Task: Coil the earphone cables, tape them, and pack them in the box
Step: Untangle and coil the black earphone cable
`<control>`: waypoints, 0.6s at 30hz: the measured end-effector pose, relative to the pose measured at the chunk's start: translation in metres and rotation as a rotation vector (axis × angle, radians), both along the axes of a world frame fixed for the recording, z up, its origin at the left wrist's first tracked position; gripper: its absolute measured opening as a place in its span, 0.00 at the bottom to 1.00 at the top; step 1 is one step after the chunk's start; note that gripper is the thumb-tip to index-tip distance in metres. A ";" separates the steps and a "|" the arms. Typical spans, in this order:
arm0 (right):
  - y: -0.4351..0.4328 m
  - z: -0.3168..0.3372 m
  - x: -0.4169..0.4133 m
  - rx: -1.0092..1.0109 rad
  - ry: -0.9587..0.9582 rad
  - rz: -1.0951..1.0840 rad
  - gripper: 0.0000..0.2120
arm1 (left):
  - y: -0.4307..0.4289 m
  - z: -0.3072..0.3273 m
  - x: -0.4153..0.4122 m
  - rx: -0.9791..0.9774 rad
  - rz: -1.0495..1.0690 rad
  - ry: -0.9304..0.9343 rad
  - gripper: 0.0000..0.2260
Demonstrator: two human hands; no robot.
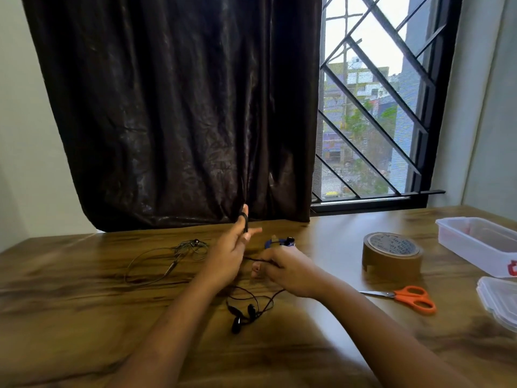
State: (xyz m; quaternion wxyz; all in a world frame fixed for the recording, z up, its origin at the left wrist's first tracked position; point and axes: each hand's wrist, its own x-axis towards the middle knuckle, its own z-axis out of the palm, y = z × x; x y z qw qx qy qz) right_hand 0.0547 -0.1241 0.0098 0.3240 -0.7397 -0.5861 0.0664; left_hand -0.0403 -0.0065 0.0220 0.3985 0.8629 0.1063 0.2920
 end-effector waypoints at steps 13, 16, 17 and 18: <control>-0.032 0.023 0.030 0.487 0.099 -0.098 0.07 | -0.016 0.004 -0.004 -0.361 -0.367 0.184 0.15; -0.031 0.023 0.035 0.591 0.185 -0.119 0.07 | -0.023 0.007 -0.008 -0.590 -0.533 0.190 0.16; -0.030 0.022 0.037 0.633 0.220 -0.132 0.07 | -0.023 0.008 -0.009 -0.653 -0.591 0.192 0.16; -0.030 0.021 0.039 0.664 0.251 -0.150 0.08 | -0.024 0.009 -0.010 -0.706 -0.642 0.182 0.17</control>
